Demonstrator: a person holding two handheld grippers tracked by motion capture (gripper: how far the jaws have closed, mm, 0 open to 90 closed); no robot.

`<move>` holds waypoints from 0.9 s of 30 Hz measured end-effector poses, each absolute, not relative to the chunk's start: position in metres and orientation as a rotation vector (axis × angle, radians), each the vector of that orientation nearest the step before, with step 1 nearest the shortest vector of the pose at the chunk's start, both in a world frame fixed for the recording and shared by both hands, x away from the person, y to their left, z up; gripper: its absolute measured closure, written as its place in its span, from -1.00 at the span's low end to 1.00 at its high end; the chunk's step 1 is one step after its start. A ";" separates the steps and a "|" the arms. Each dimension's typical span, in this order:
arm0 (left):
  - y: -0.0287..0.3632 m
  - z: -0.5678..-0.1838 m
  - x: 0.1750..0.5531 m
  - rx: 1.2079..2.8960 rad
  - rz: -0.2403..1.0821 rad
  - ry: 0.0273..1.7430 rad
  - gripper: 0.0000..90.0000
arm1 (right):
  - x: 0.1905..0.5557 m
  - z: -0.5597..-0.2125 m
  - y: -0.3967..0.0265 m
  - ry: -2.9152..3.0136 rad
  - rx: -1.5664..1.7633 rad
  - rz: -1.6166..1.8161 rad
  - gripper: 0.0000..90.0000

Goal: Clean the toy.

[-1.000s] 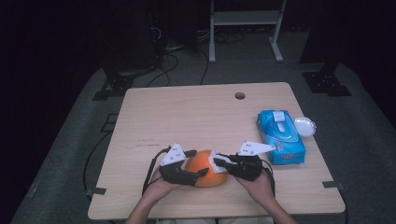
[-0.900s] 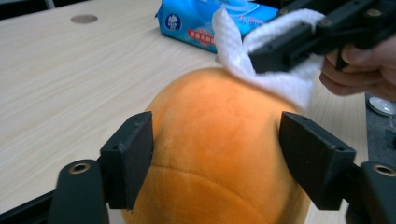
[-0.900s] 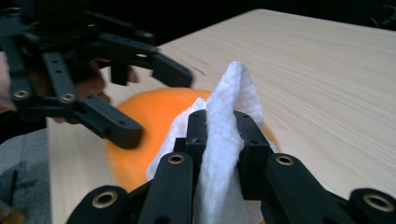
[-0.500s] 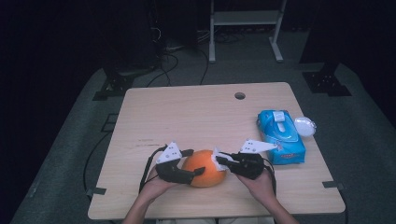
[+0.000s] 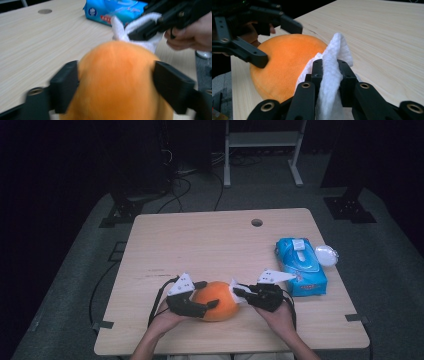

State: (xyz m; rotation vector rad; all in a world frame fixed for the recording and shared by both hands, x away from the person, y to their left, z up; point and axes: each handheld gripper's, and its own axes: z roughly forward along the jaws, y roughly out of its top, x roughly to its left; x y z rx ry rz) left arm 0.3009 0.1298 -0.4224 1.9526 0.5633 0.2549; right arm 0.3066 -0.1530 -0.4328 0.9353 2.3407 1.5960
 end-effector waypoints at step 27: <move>0.120 -0.429 0.300 1.975 0.374 0.648 -0.33 | 0.303 -0.434 -0.141 2.338 0.921 1.658 0.71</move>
